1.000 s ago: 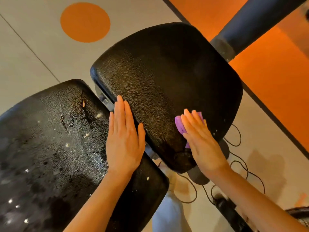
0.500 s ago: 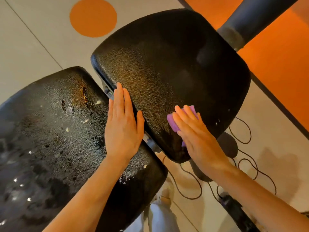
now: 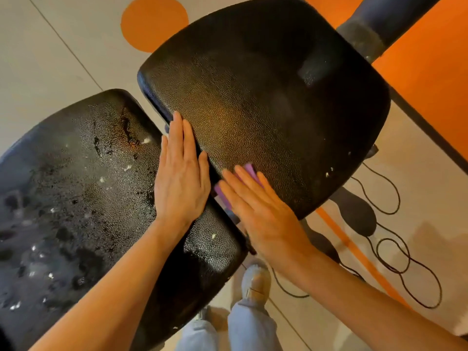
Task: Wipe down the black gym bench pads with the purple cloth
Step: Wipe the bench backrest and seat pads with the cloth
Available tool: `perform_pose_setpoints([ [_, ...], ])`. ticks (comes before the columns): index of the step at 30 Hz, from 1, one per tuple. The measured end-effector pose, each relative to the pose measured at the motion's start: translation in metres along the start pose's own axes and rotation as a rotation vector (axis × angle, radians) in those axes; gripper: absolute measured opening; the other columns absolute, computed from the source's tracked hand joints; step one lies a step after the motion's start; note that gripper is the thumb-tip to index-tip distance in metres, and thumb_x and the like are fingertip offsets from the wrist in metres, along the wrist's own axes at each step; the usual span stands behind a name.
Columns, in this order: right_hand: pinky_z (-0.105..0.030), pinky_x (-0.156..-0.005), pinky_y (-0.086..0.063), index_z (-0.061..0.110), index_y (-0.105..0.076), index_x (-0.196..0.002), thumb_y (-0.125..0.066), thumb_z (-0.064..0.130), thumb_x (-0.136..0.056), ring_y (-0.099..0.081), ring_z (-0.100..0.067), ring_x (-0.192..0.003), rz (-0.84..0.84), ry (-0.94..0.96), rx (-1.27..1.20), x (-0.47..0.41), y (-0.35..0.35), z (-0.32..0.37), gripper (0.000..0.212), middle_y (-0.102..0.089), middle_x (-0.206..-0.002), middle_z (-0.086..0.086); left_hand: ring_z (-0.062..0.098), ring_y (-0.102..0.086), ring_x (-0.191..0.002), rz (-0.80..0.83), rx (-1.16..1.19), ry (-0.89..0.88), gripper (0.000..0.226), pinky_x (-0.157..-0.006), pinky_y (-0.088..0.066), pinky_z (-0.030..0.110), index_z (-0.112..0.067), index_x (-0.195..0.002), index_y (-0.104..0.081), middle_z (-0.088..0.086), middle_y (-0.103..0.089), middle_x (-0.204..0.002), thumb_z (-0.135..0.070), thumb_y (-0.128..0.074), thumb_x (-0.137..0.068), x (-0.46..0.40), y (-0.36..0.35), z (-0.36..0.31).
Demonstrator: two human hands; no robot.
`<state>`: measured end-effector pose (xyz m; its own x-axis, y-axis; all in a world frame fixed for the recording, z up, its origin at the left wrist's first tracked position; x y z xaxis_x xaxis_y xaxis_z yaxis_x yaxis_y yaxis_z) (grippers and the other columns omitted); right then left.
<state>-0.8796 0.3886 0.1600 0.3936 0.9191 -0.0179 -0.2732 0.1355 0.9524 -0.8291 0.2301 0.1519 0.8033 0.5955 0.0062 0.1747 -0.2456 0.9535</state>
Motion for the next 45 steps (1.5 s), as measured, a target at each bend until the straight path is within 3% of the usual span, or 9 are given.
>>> perform_pose_setpoints([
  [8, -0.041, -0.118, -0.024, 0.012, -0.033, -0.146, -0.037, 0.009, -0.097, -0.024, -0.024, -0.145, -0.023, -0.038, 0.035, 0.069, 0.008, -0.013, 0.05, -0.032, -0.154, -0.006, 0.026, -0.004, -0.151, 0.008, 0.018, -0.008, 0.061, -0.124, -0.006, 0.039, -0.002, -0.153, -0.012, 0.014, -0.003, -0.163, -0.034, -0.028, -0.104, 0.002, 0.002, 0.0],
  [15, -0.048, -0.118, -0.016, 0.012, -0.033, -0.145, -0.055, 0.005, -0.092, -0.021, -0.028, -0.144, -0.218, -0.583, -0.038, -0.009, 0.01, -0.047, 0.058, -0.035, -0.151, -0.014, 0.024, -0.007, -0.151, 0.165, 0.09, -0.4, 0.055, -0.124, -0.012, 0.04, -0.002, -0.153, -0.015, 0.012, -0.005, -0.163, -0.023, -0.023, -0.103, 0.036, -0.005, -0.048],
  [20, -0.049, -0.114, -0.024, 0.009, -0.041, -0.141, -0.047, 0.012, -0.088, -0.029, -0.03, -0.142, -0.141, -0.463, 0.012, 0.051, 0.001, -0.007, 0.053, -0.04, -0.149, -0.012, 0.022, -0.003, -0.152, 0.225, 0.168, -0.377, 0.057, -0.124, -0.011, 0.04, -0.003, -0.153, -0.017, 0.01, -0.007, -0.163, -0.029, -0.022, -0.102, 0.04, -0.014, -0.05],
  [26, -0.049, -0.12, -0.014, 0.011, -0.03, -0.148, -0.047, 0.007, -0.097, -0.015, -0.029, -0.147, -0.296, -0.842, -0.057, -0.01, 0.022, -0.096, 0.054, -0.025, -0.157, -0.01, 0.021, 0.001, -0.152, 0.211, 0.104, -0.427, 0.06, -0.124, -0.01, 0.042, -0.004, -0.154, -0.012, 0.01, -0.003, -0.163, -0.032, -0.023, -0.102, 0.04, -0.015, -0.048],
  [30, -0.048, -0.118, -0.021, 0.017, -0.021, -0.15, -0.024, 0.025, -0.104, -0.018, -0.028, -0.147, -0.428, -0.646, -0.221, 0.051, -0.013, 0.008, 0.048, -0.019, -0.158, -0.001, 0.023, -0.001, -0.152, 0.231, 0.158, -0.403, 0.059, -0.123, -0.007, 0.041, -0.004, -0.153, -0.012, 0.011, -0.003, -0.163, -0.029, -0.024, -0.102, 0.041, -0.014, -0.051],
  [33, -0.051, -0.114, -0.029, 0.016, -0.03, -0.146, -0.024, 0.03, -0.103, -0.019, -0.024, -0.146, -0.45, -0.554, -0.274, 0.058, -0.015, -0.008, 0.045, -0.024, -0.156, 0.001, 0.024, -0.002, -0.152, 0.229, 0.141, -0.404, 0.058, -0.123, -0.01, 0.043, -0.004, -0.154, -0.011, 0.012, -0.003, -0.163, -0.028, -0.023, -0.102, 0.042, -0.014, -0.053],
  [37, -0.049, -0.111, -0.036, 0.012, -0.039, -0.144, -0.034, 0.018, -0.103, -0.015, -0.021, -0.147, -0.64, -0.824, -0.489, 0.011, 0.014, -0.105, 0.041, -0.027, -0.156, 0.0, 0.026, -0.006, -0.151, 0.209, 0.099, -0.41, 0.058, -0.122, -0.013, 0.046, -0.002, -0.153, -0.014, 0.014, -0.007, -0.163, -0.028, -0.02, -0.102, 0.042, -0.016, -0.053],
  [40, -0.046, -0.113, -0.035, 0.01, -0.041, -0.143, -0.038, 0.016, -0.103, -0.015, -0.023, -0.148, -0.762, -0.996, -0.535, 0.001, 0.009, -0.107, 0.041, -0.03, -0.155, -0.005, 0.024, -0.004, -0.151, 0.223, 0.105, -0.405, 0.058, -0.122, -0.008, 0.043, -0.003, -0.153, -0.013, 0.012, -0.004, -0.163, -0.029, -0.019, -0.101, 0.043, -0.013, -0.054],
  [45, -0.054, -0.113, -0.03, 0.015, -0.038, -0.143, -0.045, 0.013, -0.096, -0.01, -0.017, -0.148, -0.662, -0.674, -0.453, 0.039, -0.019, -0.005, 0.047, -0.022, -0.155, 0.006, 0.016, 0.003, -0.152, 0.25, 0.139, -0.491, 0.057, -0.123, 0.001, 0.033, -0.006, -0.154, -0.013, 0.007, -0.003, -0.164, -0.025, -0.024, -0.101, 0.032, -0.01, -0.067],
])
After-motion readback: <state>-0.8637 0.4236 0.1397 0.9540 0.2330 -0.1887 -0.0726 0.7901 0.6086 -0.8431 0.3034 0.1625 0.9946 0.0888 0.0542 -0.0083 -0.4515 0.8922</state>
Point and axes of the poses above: each hand's wrist, its own x-axis away from the middle knuckle, its own y-axis out of the back of the hand, z = x × y, the point moved 1 cm from there along -x, towards the middle knuckle
